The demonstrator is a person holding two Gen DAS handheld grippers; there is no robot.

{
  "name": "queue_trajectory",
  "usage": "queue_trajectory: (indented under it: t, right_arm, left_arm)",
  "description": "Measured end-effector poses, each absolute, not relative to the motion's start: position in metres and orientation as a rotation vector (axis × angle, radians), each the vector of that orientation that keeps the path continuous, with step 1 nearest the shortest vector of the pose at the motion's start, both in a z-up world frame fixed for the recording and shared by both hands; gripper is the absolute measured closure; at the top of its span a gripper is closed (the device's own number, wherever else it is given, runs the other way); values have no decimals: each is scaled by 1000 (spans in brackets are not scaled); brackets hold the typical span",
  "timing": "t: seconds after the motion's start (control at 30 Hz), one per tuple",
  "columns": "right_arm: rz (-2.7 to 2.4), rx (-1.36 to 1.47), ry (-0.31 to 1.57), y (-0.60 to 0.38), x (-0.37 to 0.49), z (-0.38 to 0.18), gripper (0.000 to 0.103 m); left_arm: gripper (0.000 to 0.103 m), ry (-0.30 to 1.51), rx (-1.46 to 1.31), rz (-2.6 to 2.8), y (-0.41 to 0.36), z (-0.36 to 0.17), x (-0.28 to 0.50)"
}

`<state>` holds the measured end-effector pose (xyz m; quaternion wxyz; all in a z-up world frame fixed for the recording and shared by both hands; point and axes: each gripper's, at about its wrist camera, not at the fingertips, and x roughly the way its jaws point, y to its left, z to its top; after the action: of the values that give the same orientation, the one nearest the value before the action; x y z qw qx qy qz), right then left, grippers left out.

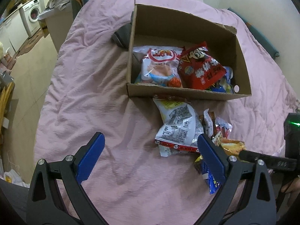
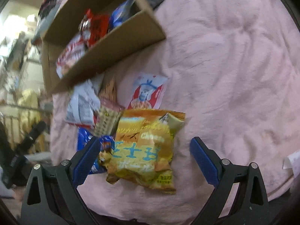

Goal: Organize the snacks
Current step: 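Grasp the yellow cheese bag with right tool while left tool grasps blue packet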

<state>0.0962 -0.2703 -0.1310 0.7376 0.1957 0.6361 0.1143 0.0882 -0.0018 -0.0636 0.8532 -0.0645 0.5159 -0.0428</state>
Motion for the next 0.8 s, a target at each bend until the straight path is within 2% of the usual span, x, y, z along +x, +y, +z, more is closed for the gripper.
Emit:
queue_trajectory:
  t: [0.1, 0.13, 0.17, 0.2, 0.27, 0.47, 0.53, 0.6, 0.73, 0.8]
  right_arm:
    - [248, 336, 1432, -256, 96, -138, 8]
    - [236, 297, 1438, -252, 95, -140, 13]
    - [219, 259, 1445, -250, 97, -140, 27]
    - [208, 244, 1447, -249, 96, -141, 36]
    - [205, 250, 1434, -252, 94, -138, 43]
    - [221, 347, 1305, -273, 87, -109, 49]
    - [218, 387, 1263, -281, 84, -101, 49]
    - [216, 431, 1240, -289, 85, -94, 49]
    - [220, 483, 1218, -299, 86, -90, 49]
    - [225, 501, 1209, -302, 88, -87, 49]
  left_arm:
    - [5, 1092, -122, -103, -7, -65, 87]
    - [5, 1096, -118, -107, -9, -66, 86]
    - [5, 1101, -114, -111, -10, -67, 86]
    - [5, 1108, -109, -118, -13, -68, 84]
    - [5, 1120, -99, -131, -17, -70, 81]
    - [6, 1181, -107, -219, -45, -69, 69]
    - [14, 1201, -76, -263, -64, -71, 62]
    - [28, 1233, -59, -287, -76, -77, 58]
    - [43, 1316, -56, -321, -97, -96, 54]
    - [57, 1345, -55, -329, -106, -102, 52]
